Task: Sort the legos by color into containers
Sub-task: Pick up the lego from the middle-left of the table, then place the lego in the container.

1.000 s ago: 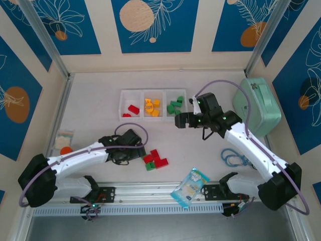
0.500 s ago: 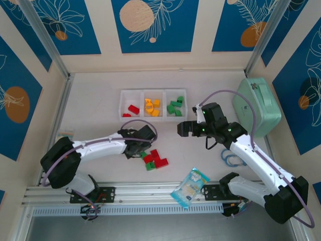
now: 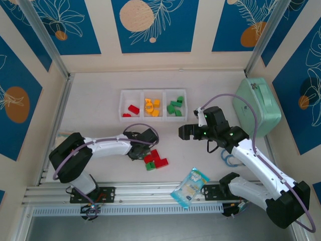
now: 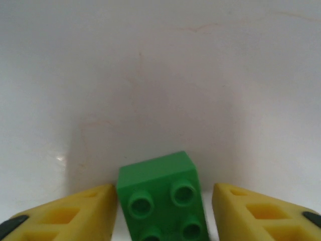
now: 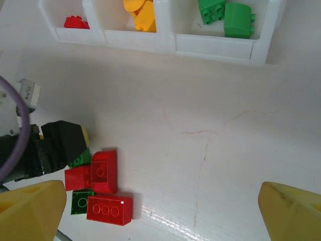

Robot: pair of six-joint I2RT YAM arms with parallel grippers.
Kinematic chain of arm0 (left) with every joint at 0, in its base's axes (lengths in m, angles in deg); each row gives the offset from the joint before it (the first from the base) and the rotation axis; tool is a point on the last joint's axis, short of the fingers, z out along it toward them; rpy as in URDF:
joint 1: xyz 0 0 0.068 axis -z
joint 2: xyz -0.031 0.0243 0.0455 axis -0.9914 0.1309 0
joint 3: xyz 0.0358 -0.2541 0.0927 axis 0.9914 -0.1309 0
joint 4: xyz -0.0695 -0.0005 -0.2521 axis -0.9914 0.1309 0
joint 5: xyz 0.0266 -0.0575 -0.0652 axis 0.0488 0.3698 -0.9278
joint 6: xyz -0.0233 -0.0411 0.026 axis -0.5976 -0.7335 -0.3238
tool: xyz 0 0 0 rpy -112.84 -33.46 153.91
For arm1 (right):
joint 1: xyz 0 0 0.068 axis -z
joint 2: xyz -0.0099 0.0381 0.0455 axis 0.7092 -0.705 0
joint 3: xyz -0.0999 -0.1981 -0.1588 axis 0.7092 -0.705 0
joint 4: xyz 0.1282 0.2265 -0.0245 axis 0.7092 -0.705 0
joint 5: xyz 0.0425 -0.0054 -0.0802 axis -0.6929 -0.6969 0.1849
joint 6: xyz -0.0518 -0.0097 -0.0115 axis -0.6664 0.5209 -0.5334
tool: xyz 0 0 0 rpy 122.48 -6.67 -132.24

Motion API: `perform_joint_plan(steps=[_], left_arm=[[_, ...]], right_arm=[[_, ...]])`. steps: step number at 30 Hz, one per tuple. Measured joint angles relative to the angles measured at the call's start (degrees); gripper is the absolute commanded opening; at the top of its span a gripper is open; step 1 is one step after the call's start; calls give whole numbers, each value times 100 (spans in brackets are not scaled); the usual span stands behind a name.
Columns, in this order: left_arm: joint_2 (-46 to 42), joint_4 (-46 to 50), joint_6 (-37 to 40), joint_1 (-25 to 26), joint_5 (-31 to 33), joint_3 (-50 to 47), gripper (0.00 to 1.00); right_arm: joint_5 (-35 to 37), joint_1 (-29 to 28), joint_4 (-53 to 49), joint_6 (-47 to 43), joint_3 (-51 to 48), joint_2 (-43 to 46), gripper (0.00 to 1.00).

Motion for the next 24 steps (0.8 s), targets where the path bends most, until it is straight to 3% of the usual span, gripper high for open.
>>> perform_joint_plan(steps=[8,16,24], left_arm=[[214,343,422,4,-48,273,27],[376,380,1062,-101,48,616,16],[210,426,2343,-223,831,1641,15]], right_arm=[[-24,0,105,2,-37,33,98],[-11,-7,105,0,-227,409,98],[225,-7,57,-2,-271,855,98]])
